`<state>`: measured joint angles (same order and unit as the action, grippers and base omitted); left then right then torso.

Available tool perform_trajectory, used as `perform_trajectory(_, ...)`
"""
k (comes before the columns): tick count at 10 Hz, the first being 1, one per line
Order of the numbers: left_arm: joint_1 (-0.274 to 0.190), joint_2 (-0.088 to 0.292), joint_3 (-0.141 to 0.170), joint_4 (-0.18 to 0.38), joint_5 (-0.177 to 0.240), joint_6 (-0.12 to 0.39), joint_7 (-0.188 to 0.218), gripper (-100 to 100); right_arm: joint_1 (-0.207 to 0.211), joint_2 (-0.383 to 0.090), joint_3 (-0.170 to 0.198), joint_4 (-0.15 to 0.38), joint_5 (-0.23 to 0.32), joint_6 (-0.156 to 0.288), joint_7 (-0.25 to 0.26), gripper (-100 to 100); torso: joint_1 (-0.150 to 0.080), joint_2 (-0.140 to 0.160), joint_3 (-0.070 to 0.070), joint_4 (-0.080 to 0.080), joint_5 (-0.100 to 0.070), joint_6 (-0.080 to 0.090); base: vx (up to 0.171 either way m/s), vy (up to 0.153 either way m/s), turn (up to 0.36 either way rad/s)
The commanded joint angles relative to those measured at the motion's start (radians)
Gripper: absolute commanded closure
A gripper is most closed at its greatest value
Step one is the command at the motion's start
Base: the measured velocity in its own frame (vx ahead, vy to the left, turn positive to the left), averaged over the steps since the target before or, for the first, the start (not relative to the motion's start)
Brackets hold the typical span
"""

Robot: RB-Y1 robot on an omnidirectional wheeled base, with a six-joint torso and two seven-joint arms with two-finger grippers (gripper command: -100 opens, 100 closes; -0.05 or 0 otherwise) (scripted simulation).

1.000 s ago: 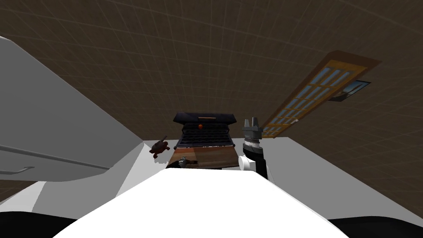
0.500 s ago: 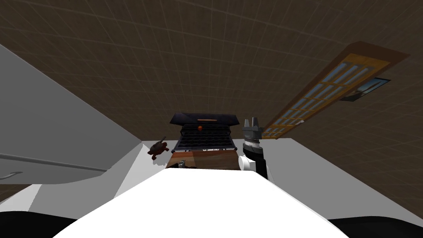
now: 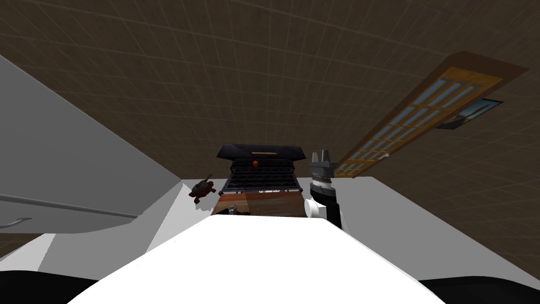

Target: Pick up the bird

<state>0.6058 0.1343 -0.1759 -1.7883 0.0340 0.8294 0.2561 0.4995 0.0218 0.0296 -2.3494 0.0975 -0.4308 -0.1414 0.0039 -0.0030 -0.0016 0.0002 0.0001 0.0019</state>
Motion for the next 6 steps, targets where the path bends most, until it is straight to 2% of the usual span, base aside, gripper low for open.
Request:
perform_trajectory(1, 0.000, 0.000, 0.000, 0.000, 0.000, 0.000, 0.000, 100, 0.000, 0.000, 0.000, 0.000, 0.000, 0.000, 0.000, 0, 0.000, 0.000, 0.000, 0.000, 0.000, 0.000, 0.000, 0.000, 0.000)
perform_trajectory(4, -0.002, 0.000, 0.000, -0.001, 0.000, -0.001, 0.000, 100, 0.000, 0.000, 0.000, 0.000, 0.000, 0.000, 0.000, 0, 0.000, 0.000, 0.000, -0.001, 0.000, -0.001, 0.000, 0.000, 0.000)
perform_trajectory(5, -0.002, 0.000, 0.000, -0.001, 0.000, -0.001, 0.000, 0, 0.000, 0.000, 0.000, 0.000, 0.000, 0.000, 0.000, 0, 0.000, 0.000, 0.000, -0.001, 0.000, -0.001, 0.000, 0.000, 0.000)
perform_trajectory(6, 0.013, 0.006, -0.003, -0.037, 0.002, 0.023, 0.003, 100, 0.000, 0.000, 0.000, 0.000, 0.000, 0.000, 0.000, 0, 0.000, 0.000, 0.000, -0.001, 0.000, -0.001, 0.000, 0.000, 0.000)
